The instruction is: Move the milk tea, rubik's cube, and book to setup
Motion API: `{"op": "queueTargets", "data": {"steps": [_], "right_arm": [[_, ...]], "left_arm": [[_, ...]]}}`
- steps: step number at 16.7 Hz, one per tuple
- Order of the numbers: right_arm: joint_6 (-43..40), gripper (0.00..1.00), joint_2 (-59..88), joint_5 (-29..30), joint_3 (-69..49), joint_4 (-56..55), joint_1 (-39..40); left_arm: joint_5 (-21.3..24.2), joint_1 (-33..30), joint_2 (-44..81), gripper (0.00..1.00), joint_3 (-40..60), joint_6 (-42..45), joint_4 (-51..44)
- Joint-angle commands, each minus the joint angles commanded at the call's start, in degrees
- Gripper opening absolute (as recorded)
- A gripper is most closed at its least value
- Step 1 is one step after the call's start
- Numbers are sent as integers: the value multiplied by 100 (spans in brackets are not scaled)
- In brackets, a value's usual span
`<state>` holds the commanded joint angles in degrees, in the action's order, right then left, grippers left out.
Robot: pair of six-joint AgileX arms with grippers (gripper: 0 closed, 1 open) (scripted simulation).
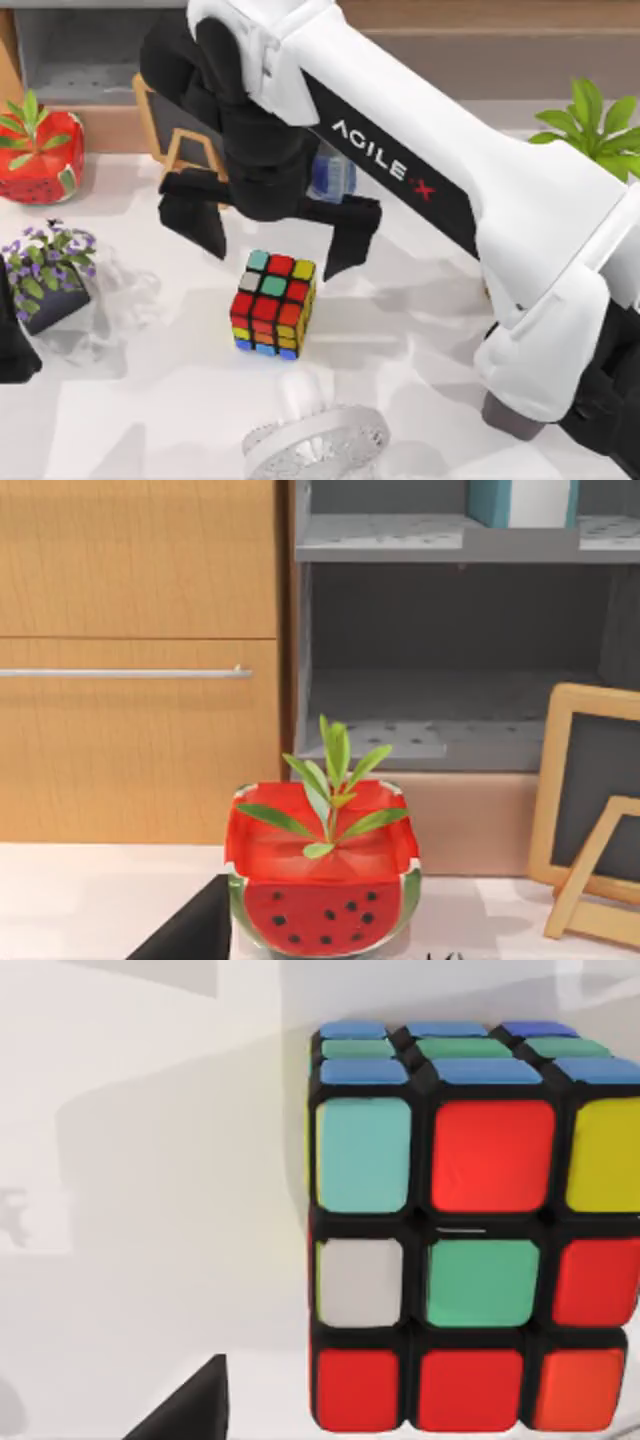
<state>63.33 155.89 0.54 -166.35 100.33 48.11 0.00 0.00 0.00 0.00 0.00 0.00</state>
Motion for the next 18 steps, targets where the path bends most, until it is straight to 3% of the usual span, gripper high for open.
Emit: {"op": "queueTargets", "data": {"steps": [5,13,18], "right_arm": [[-16,100,-112,-6,430,-329,-18],[-3,100,-821,-12,2874,-2013,4],[2,100,-880,-14,3091,-2200,10]], "left_arm": [[0,0,0,100,0,0,0],[0,0,0,100,0,0,0],[0,0,0,100,0,0,0]]}}
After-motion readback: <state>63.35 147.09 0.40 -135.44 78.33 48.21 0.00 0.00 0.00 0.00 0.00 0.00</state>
